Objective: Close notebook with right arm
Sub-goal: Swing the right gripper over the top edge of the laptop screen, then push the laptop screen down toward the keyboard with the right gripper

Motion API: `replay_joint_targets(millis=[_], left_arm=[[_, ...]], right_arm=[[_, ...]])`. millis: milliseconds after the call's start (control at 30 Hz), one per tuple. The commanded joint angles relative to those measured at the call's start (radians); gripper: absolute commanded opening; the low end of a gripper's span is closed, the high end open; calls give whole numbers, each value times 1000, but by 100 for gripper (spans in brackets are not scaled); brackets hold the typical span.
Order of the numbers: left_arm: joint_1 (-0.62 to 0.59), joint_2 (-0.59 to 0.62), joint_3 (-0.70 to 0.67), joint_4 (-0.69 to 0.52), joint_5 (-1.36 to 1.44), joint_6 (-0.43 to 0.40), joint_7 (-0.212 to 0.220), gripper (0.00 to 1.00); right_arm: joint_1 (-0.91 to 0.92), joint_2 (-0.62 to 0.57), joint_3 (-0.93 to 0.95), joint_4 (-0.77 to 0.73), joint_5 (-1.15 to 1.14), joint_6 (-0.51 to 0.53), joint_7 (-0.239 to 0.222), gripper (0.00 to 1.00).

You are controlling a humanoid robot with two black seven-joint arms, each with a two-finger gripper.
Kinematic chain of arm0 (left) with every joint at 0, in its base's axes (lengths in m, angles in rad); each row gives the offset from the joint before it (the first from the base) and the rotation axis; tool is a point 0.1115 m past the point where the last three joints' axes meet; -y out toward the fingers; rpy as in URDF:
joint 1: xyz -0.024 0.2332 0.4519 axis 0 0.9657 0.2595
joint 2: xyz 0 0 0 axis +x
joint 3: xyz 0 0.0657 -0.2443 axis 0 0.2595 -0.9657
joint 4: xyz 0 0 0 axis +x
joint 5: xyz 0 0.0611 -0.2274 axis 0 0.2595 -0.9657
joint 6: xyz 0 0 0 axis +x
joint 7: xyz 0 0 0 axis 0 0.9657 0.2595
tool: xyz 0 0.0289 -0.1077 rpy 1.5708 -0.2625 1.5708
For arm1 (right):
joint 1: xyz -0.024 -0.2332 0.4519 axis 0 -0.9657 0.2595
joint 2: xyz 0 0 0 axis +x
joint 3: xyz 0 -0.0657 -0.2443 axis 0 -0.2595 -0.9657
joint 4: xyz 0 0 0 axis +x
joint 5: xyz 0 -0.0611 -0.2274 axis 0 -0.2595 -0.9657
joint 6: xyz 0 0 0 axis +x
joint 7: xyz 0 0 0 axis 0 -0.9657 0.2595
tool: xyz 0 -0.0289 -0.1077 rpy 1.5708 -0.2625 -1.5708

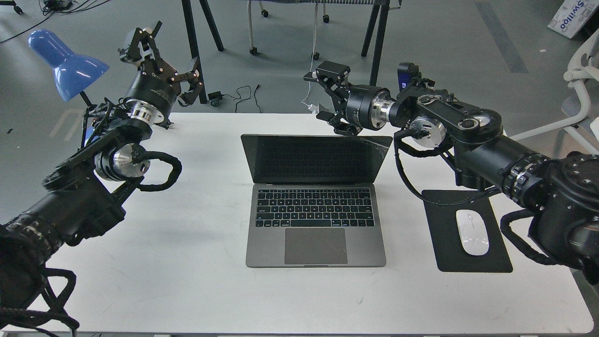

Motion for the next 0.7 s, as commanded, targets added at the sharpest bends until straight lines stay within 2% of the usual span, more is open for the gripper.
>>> replay_joint_targets(millis=[0, 433, 667], left_arm=[[0, 0, -2, 0, 0, 0, 0, 100], [0, 0, -2, 2, -1, 0, 0, 100], [0, 0, -2, 2, -1, 0, 0, 100]], right_arm=[[0, -15, -36, 43, 0, 0, 0, 100], [-2, -103, -151, 277, -5, 0, 0, 100], [-3, -118, -156, 336, -72, 0, 0, 100]])
